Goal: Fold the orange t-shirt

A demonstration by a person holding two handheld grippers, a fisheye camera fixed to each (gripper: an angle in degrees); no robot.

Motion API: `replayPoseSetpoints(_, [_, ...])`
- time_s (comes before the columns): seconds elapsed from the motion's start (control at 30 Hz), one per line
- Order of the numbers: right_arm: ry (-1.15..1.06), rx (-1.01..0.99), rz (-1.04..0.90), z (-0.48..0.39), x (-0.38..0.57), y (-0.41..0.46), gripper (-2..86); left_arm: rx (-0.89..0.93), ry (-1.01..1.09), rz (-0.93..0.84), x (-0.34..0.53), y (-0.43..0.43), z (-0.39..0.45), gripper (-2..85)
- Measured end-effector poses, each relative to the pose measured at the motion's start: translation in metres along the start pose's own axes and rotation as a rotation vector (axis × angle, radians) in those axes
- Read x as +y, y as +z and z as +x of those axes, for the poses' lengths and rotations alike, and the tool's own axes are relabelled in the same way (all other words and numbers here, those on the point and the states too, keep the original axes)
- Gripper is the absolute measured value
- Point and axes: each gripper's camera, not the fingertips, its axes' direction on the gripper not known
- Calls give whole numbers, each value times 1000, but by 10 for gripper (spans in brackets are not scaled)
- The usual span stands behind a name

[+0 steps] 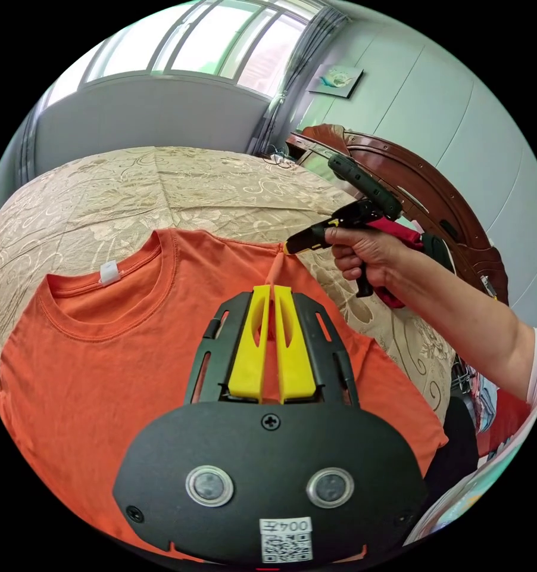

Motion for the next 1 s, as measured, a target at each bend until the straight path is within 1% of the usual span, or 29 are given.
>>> replayPoseSetpoints(0.13, [-2,-23,-7,-8,-9,-6,35,-24,48,-19,-4,2,8,10])
replayPoseSetpoints(0.23, [-56,-59,57,-17,-13,-22,69,-25,49,-23,-2,4,9,11])
replayPoseSetpoints(0.33, [-236,-106,102,-41,-16,-36,77,-8,35,-14,2,4,9,11])
replayPoseSetpoints(0.37, [-346,-122,101,-57,-16,-39,71,-6,33,-13,3,4,9,11])
replayPoseSetpoints(0.4, [-480,-100,112,-76,-13,-43,68,-5,34,-12,4,4,10,11])
replayPoseSetpoints(0.43, [-561,-70,114,-87,-10,-45,68,-10,42,-16,5,3,12,12])
replayPoseSetpoints(0.5, [-816,172,129,-126,3,-46,73,-27,63,-22,6,3,16,12])
replayPoseSetpoints(0.53, [-871,218,131,-135,7,-46,77,-38,79,-27,7,3,19,12])
replayPoseSetpoints(0.6, [-1014,290,65,-163,10,-42,97,-49,101,-31,9,3,23,12])
replayPoseSetpoints(0.77, [-1150,336,-38,-212,7,-33,113,-35,122,-16,11,1,34,12])
replayPoseSetpoints(0.9, [-1242,465,-109,-246,11,-19,114,-52,170,-18,12,0,48,12])
replayPoseSetpoints(1.0, [-1301,521,-115,-267,18,-19,110,-62,211,-20,11,-1,58,12])
